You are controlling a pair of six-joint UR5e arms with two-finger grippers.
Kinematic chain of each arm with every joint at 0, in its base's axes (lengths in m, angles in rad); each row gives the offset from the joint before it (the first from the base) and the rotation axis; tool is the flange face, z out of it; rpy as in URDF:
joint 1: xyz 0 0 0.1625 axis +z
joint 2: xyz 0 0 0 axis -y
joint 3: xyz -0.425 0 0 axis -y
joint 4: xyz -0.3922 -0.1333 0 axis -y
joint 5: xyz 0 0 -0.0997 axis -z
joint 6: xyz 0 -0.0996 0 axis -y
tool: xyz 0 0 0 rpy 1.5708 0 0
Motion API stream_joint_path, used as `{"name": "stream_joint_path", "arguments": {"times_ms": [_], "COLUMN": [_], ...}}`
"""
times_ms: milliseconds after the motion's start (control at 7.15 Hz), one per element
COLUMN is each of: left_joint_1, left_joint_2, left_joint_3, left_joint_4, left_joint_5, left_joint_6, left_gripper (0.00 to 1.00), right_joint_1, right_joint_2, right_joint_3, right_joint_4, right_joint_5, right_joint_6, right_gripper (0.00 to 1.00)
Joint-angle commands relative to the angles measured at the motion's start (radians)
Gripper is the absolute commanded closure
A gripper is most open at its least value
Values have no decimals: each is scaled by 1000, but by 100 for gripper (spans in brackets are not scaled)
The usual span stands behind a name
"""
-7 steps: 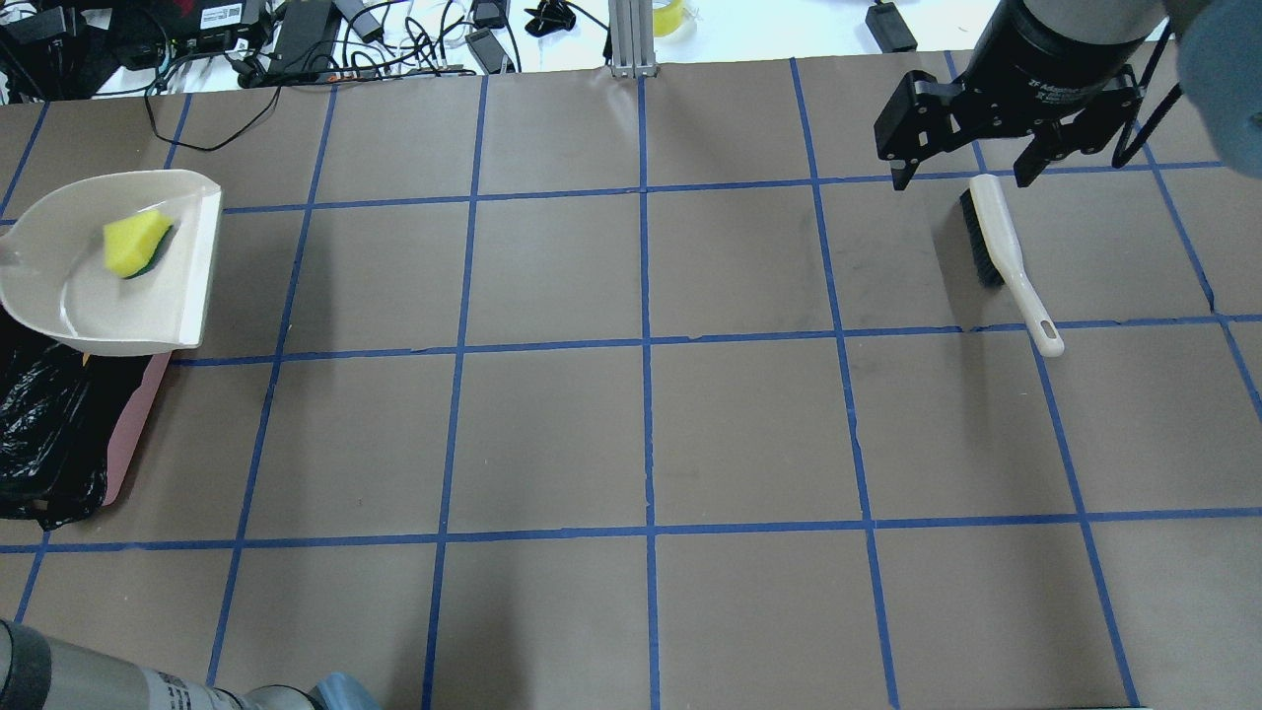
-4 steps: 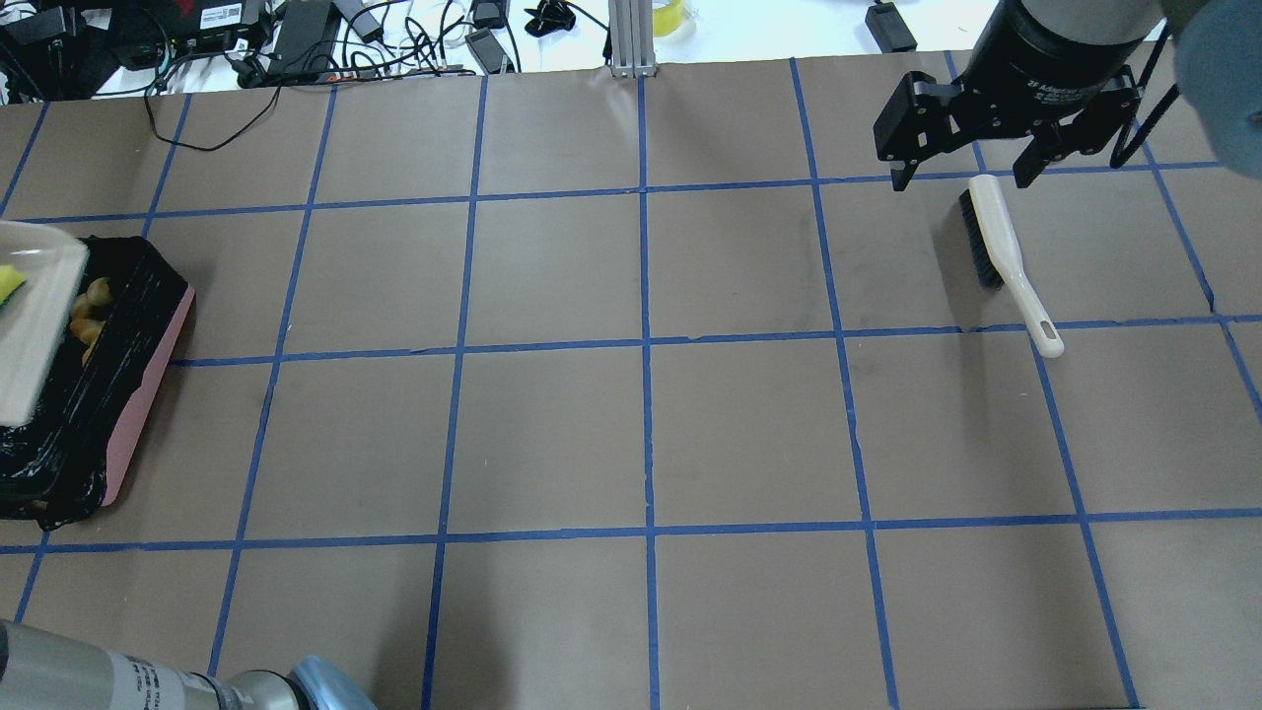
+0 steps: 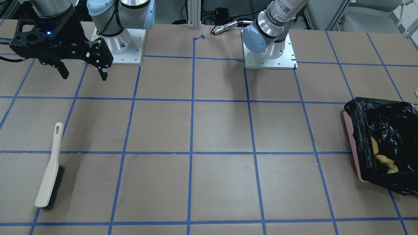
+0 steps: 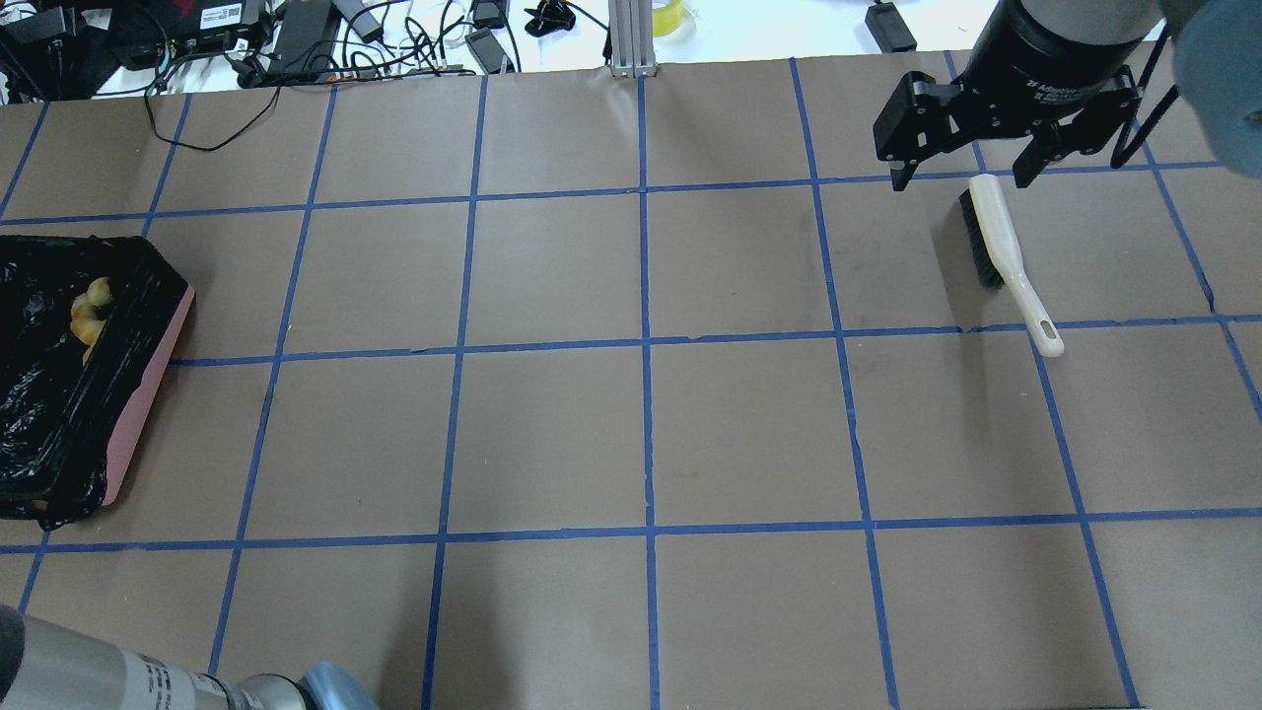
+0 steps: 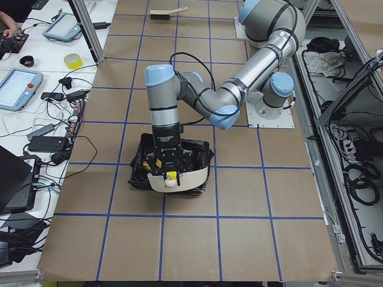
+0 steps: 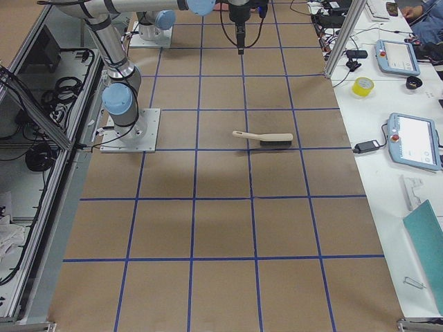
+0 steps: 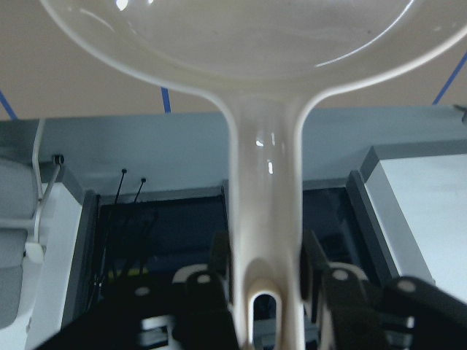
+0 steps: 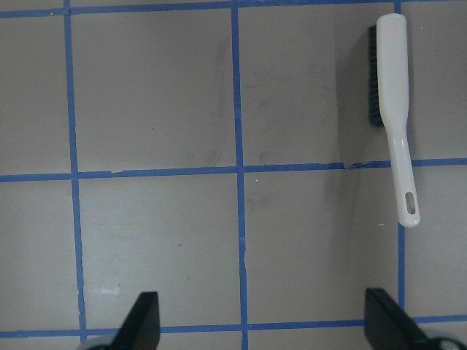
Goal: Sweep and dump trash into bin
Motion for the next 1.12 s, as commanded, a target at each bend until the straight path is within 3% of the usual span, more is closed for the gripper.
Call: {"name": "stream_joint_path", "arguments": {"times_ms": [0, 280, 560, 840, 980], "left_joint_1": [-148, -175, -189, -189, -184], "left_joint_2": [52, 72, 56, 63, 81], "left_joint_3": [-177, -254, -349, -336, -266], "left_joint_4": [236, 270, 430, 407, 349], "left_joint_5": [142, 182, 202, 196, 173], "left_joint_6": [-40, -74, -74, -42, 25], "left_gripper": [100, 100, 100, 100, 100], "right_joint_1": [0, -1, -1, 0, 0], "right_joint_2": [0, 0, 0, 0, 0], "right_joint_3": [0, 0, 0, 0, 0], "right_joint_4": [0, 0, 0, 0, 0], "right_joint_5": [1, 1, 1, 1, 1], "right_joint_6": [0, 0, 0, 0, 0], "right_gripper": [0, 0, 0, 0, 0]}}
